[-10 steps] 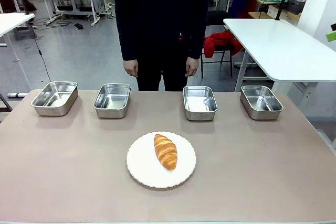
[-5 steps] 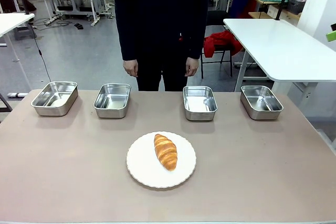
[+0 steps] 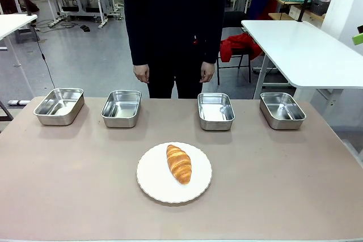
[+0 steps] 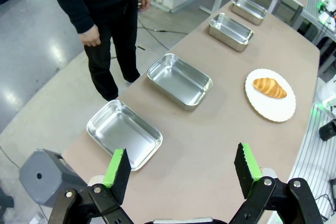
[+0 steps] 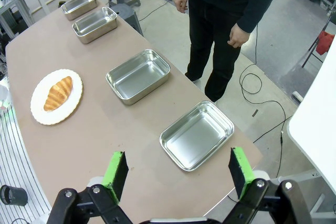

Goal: Place the bread in the container.
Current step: Place the Butter Roll into the Airtight Container indicated by the human.

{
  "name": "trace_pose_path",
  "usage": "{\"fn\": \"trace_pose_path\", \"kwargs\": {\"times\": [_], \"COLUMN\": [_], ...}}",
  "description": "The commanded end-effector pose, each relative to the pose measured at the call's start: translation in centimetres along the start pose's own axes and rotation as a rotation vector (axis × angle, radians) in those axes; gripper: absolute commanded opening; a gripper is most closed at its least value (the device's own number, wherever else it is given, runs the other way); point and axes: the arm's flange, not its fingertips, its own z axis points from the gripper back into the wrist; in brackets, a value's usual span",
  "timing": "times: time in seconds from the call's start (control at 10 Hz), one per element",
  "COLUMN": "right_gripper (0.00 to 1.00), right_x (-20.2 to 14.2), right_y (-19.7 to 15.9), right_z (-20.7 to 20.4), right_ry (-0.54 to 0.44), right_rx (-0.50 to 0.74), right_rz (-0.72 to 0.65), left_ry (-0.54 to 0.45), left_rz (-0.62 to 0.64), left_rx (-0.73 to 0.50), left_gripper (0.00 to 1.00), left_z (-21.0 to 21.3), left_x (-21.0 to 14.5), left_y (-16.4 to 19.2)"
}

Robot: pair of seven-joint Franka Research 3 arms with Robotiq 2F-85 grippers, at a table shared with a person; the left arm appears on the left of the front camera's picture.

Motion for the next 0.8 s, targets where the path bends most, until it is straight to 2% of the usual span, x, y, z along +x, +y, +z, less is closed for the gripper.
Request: {"fn": "trace_pose_path", "kwargs": {"times": [0.0, 0.7], "right_gripper": [1.0, 1.0], "right_x": [0.09, 0.09], "right_y": [-0.05, -0.05], "right_z": [-0.06, -0.06], "right_ry": [-0.011, -0.011], "right_rx": [0.001, 0.001], "right_rz": [0.003, 0.003], "left_ry": [-0.005, -0.005], "left_rz": [-0.015, -0.015], "left_rx": [-0.007, -0.007], "left_gripper": [1.0, 1.0], "left_z": [0.09, 0.09], "left_x": [-0.03, -0.03], "left_y": [-0.18, -0.18]}}
